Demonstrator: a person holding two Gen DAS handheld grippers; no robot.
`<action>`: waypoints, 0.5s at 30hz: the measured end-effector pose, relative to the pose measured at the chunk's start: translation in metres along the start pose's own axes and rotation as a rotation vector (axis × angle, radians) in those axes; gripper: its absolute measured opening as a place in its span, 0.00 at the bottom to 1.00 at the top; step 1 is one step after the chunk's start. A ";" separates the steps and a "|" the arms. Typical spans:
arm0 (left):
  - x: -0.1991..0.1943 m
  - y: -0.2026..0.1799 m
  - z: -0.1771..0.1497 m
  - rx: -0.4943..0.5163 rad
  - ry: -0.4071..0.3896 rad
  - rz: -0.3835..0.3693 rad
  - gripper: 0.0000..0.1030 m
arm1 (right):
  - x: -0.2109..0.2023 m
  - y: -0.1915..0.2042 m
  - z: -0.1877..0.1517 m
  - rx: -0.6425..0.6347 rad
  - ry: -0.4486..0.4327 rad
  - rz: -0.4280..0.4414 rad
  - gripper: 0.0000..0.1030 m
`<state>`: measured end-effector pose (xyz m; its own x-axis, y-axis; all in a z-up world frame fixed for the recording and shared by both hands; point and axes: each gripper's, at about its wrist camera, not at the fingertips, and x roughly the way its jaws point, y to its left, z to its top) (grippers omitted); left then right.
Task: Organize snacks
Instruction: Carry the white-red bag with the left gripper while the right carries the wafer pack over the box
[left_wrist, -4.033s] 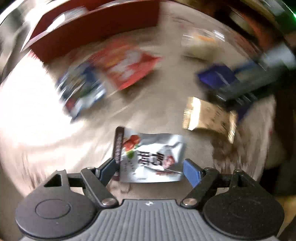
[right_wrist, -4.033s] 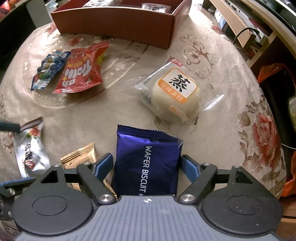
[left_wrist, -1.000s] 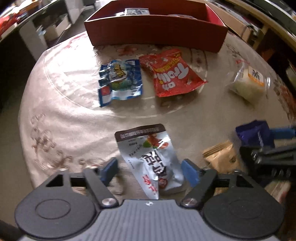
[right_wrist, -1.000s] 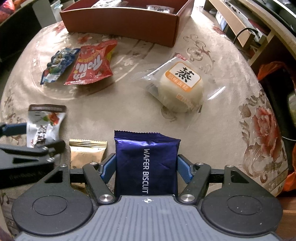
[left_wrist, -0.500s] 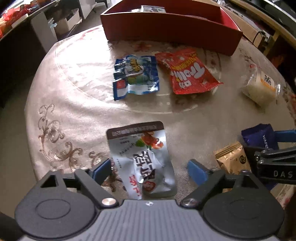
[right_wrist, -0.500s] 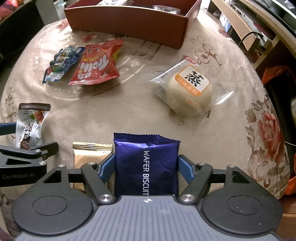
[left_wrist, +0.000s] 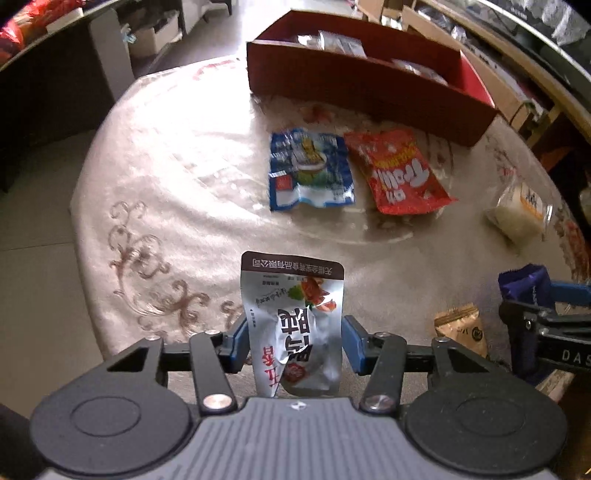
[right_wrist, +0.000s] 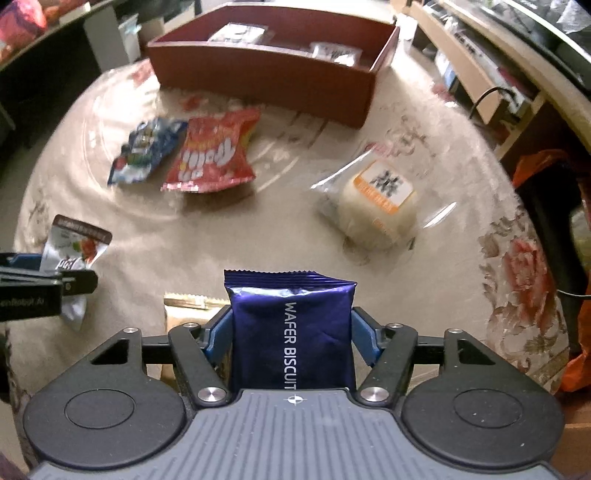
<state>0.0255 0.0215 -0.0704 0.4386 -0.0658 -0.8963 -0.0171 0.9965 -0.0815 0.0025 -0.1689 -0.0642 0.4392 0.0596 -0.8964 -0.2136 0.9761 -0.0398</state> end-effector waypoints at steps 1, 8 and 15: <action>-0.002 0.000 0.001 -0.003 -0.006 -0.010 0.50 | -0.003 0.000 0.000 0.006 -0.008 -0.002 0.70; -0.023 -0.003 0.016 0.009 -0.065 -0.048 0.50 | -0.025 0.009 0.008 0.022 -0.072 0.011 0.70; -0.017 -0.008 0.051 0.018 -0.096 -0.095 0.50 | -0.025 0.008 0.029 0.042 -0.098 -0.002 0.70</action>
<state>0.0643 0.0172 -0.0326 0.5216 -0.1560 -0.8388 0.0443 0.9868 -0.1559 0.0151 -0.1561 -0.0288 0.5233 0.0753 -0.8488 -0.1762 0.9841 -0.0213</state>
